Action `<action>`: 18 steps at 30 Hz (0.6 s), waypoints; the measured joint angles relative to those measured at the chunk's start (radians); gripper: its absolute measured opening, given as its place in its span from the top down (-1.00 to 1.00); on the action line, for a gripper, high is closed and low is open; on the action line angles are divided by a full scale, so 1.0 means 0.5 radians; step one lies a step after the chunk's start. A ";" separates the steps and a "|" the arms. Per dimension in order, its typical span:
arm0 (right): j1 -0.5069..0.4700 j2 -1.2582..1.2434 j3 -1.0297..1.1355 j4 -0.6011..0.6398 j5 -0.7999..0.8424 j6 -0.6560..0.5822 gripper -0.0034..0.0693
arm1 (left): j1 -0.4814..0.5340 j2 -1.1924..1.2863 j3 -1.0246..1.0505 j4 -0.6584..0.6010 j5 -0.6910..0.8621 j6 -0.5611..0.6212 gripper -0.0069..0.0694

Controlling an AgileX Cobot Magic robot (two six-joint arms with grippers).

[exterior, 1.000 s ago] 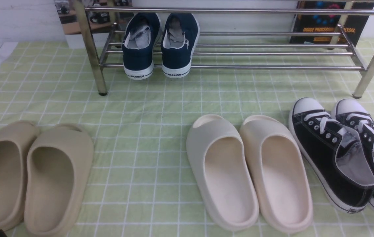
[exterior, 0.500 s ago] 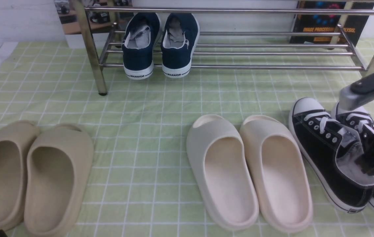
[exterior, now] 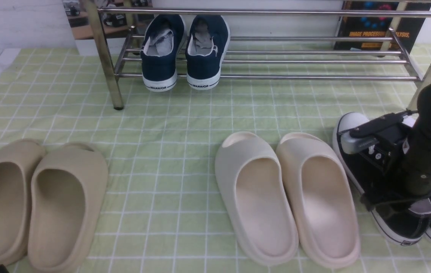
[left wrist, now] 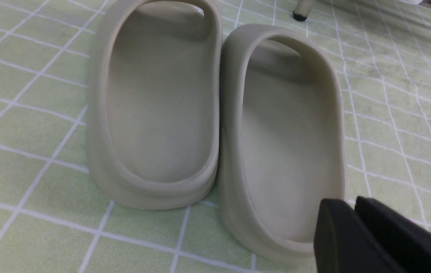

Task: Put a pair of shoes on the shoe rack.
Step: Use the right arm to grab the shoe closest to it, then use the right arm to put a shoe into the shoe rack

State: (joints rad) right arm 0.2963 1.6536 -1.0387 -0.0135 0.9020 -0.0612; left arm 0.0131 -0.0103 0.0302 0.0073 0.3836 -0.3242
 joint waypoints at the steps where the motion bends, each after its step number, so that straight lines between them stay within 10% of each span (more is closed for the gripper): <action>1: 0.002 0.000 -0.002 -0.006 0.000 0.000 0.54 | 0.000 0.000 0.000 0.002 0.000 0.000 0.63; 4: 0.002 -0.016 -0.002 -0.021 0.003 0.002 0.87 | 0.000 0.000 0.000 0.002 0.000 0.000 0.63; 18: 0.004 -0.318 -0.511 0.009 0.485 -0.009 0.87 | 0.000 0.000 0.000 0.000 0.000 0.000 0.59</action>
State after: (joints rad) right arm 0.2985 1.4946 -1.2941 -0.0089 1.1444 -0.0656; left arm 0.0131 -0.0103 0.0302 0.0074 0.3836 -0.3242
